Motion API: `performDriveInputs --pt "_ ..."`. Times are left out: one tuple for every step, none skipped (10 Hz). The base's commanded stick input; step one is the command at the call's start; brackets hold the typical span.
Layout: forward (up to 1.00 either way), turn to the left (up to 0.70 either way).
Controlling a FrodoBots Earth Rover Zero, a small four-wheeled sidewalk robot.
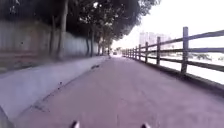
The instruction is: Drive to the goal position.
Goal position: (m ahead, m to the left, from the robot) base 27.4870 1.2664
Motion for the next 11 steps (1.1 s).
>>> performDriveInputs --pt "1.00 0.00" --pt "1.00 0.00" --pt "1.00 0.00" --pt "1.00 0.00" --pt "1.00 0.00" --pt "1.00 0.00" --pt "1.00 0.00" --pt "1.00 0.00" --pt "1.00 0.00" --pt "1.00 0.00" --pt "1.00 0.00"
